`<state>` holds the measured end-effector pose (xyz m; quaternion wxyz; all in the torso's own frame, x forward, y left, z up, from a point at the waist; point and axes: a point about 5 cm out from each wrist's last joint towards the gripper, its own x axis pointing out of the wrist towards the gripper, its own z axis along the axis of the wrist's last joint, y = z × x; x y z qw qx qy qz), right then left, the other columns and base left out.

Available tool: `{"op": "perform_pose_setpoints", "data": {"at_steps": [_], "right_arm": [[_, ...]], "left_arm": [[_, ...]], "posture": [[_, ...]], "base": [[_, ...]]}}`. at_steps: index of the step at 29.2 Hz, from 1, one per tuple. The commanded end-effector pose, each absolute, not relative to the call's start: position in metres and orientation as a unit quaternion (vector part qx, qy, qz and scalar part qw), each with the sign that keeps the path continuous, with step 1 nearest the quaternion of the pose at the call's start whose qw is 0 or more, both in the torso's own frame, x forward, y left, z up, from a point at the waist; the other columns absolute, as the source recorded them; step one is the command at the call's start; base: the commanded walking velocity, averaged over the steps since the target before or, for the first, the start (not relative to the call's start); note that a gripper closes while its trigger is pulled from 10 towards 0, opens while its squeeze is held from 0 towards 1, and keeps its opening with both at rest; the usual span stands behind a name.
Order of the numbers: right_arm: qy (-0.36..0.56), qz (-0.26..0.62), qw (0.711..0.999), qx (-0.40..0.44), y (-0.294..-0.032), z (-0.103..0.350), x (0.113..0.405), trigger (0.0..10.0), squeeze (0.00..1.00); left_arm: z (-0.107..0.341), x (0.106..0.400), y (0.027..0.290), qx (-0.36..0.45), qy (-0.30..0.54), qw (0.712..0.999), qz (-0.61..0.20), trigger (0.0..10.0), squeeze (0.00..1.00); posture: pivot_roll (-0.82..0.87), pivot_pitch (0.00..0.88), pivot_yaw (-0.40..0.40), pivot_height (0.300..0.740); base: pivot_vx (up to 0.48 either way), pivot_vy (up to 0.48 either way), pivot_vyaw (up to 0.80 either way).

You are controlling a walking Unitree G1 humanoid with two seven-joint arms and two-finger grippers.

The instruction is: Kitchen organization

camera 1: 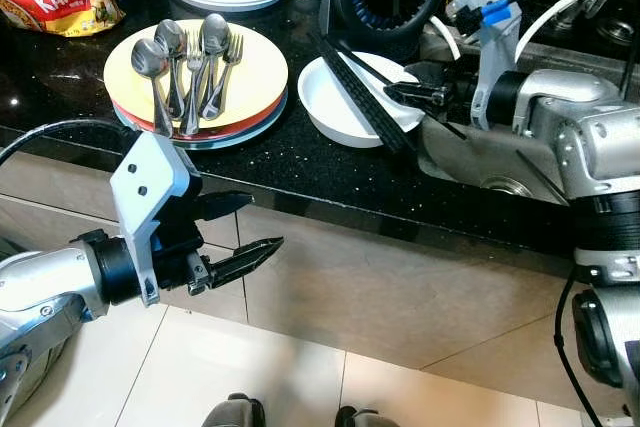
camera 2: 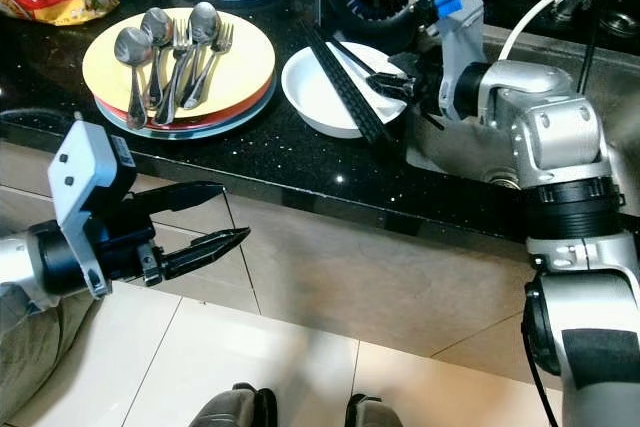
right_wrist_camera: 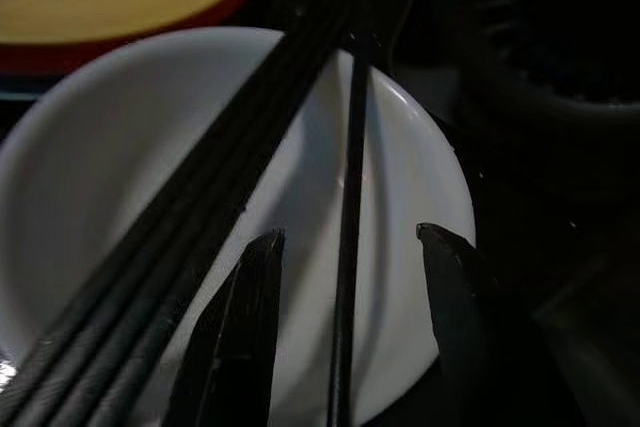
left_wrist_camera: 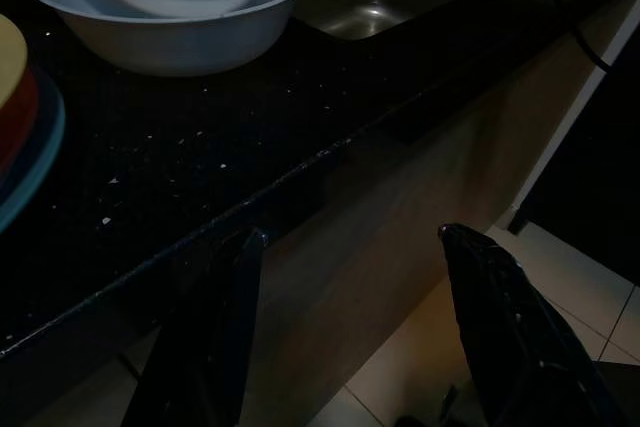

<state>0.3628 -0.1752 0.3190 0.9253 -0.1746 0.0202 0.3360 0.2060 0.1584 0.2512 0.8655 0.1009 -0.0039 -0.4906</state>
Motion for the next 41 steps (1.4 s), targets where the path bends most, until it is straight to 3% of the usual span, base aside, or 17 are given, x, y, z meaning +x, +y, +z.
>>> {"op": "perform_pose_setpoints", "data": {"at_steps": [1,11,12,13,14,16,28,41], "right_arm": [[0.021,0.331,0.925,-0.184,-0.174,0.32,0.364,10.0,0.0],[0.043,0.294,0.929,-0.22,-0.178,0.315,0.371,10.0,0.0],[0.041,0.3,0.927,-0.22,-0.177,0.315,0.371,4.0,0.0],[0.04,0.303,0.926,-0.221,-0.177,0.315,0.37,3.2,0.0],[0.04,0.303,0.926,-0.221,-0.177,0.315,0.37,3.2,0.0],[0.039,0.31,0.923,-0.226,-0.176,0.314,0.369,0.0,0.0],[0.027,0.316,0.922,-0.221,-0.174,0.316,0.37,0.0,0.0],[-0.074,0.356,0.929,-0.065,-0.18,0.35,0.361,0.0,0.0]], "left_arm": [[0.249,0.203,0.154,0.096,-0.004,0.859,-0.502,10.0,0.0],[0.249,0.202,0.153,0.093,-0.005,0.859,-0.503,10.0,0.0],[0.249,0.202,0.154,0.093,-0.004,0.86,-0.502,10.0,0.0],[0.249,0.202,0.154,0.093,-0.004,0.86,-0.501,10.0,0.0],[0.249,0.202,0.154,0.093,-0.004,0.86,-0.501,10.0,0.0],[0.25,0.201,0.154,0.093,-0.003,0.861,-0.501,10.0,0.0],[0.25,0.2,0.154,0.092,-0.003,0.86,-0.501,10.0,0.0],[0.255,0.202,0.154,0.093,-0.014,0.863,-0.497,10.0,0.0]], "posture": [[0.14,0.159,-0.079,0.74],[0.14,0.167,-0.078,0.74],[0.15,0.171,-0.078,0.74],[0.15,0.171,-0.078,0.74],[0.15,0.171,-0.078,0.74],[0.15,0.173,-0.077,0.74],[0.15,0.177,-0.075,0.74],[0.15,0.179,-0.07,0.74]], "base": [[0.0,0.0,0.0],[0.0,0.0,0.0],[0.0,0.0,0.0],[0.0,0.0,0.0],[0.0,0.0,0.0],[0.0,0.0,0.0],[0.0,0.0,0.0],[0.0,0.0,0.0]]}}
